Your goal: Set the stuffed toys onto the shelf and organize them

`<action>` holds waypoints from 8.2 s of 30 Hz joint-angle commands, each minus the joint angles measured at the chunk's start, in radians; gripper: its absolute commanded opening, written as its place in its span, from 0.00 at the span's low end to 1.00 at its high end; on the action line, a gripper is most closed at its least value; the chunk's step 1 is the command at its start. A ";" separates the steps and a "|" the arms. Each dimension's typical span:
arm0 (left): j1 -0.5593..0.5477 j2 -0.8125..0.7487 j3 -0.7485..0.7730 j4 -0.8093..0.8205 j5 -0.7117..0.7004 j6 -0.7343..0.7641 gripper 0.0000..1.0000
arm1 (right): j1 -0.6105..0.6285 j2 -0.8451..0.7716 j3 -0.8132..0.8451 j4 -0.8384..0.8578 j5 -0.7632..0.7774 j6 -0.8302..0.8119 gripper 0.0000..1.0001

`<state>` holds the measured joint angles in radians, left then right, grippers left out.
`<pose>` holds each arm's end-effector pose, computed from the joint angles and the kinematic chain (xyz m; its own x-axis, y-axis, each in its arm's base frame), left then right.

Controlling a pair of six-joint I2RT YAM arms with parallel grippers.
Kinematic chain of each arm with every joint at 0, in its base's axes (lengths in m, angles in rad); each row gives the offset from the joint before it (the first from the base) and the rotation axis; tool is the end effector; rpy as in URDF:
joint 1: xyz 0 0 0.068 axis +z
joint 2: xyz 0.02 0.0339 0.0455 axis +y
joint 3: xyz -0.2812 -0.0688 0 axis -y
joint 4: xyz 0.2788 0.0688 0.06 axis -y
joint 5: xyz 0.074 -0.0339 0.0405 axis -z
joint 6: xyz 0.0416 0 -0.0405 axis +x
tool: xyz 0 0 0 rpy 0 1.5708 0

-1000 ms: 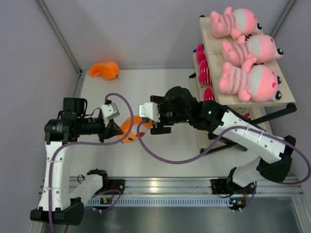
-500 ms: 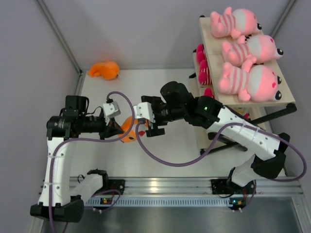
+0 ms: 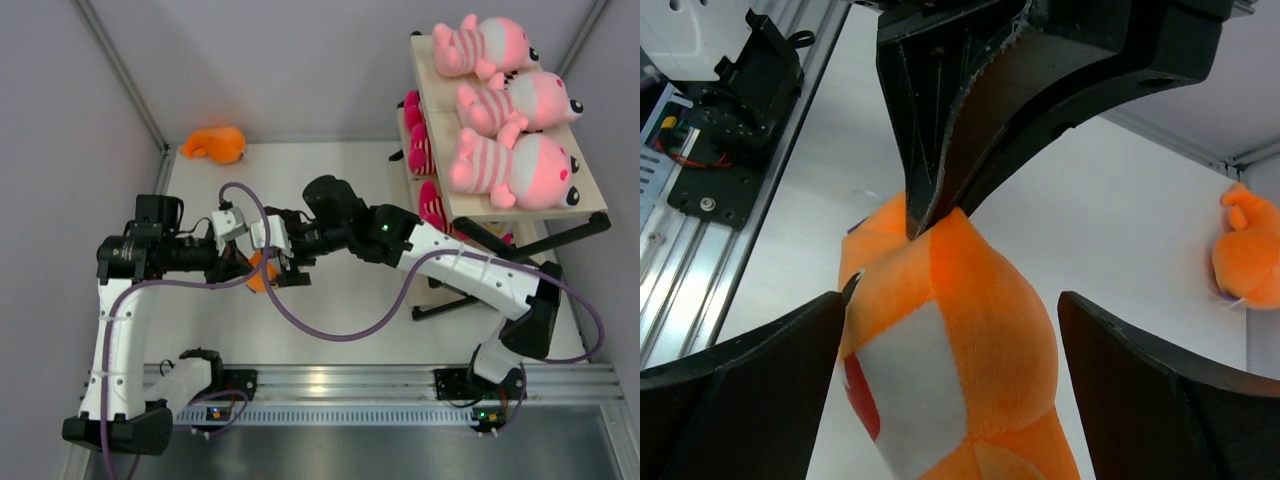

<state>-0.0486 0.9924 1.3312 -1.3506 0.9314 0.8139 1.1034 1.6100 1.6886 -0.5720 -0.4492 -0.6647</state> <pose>0.1599 -0.0412 0.4144 -0.2514 0.4465 -0.8587 0.9274 0.3651 -0.0816 0.1652 0.3674 0.4234 0.4344 -0.3726 -0.8201 -0.9002 -0.2101 -0.3814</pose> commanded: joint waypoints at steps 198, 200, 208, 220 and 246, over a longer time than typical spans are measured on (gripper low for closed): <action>-0.154 1.333 0.662 1.317 -1.385 -0.225 0.99 | 0.038 -0.651 -0.178 0.393 1.024 0.562 0.62; -0.132 1.425 0.729 1.323 -1.393 -0.217 0.99 | 0.038 -0.660 -0.187 0.394 1.038 0.557 0.62; -0.100 1.604 0.896 1.461 -1.425 -0.102 0.98 | 0.038 -0.654 -0.191 0.385 1.077 0.521 0.63; -0.059 1.522 0.798 1.475 -1.384 -0.091 0.00 | 0.038 -0.630 -0.179 0.342 1.078 0.534 0.63; -0.089 0.048 -0.010 0.265 0.061 -0.417 0.00 | 0.041 -0.388 -0.029 -0.126 0.210 0.206 0.84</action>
<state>-0.1291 1.1007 1.3281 -0.8936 0.7998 0.3897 1.1381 1.2007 1.6508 -0.6441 -0.1413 -0.4042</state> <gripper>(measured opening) 0.030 0.834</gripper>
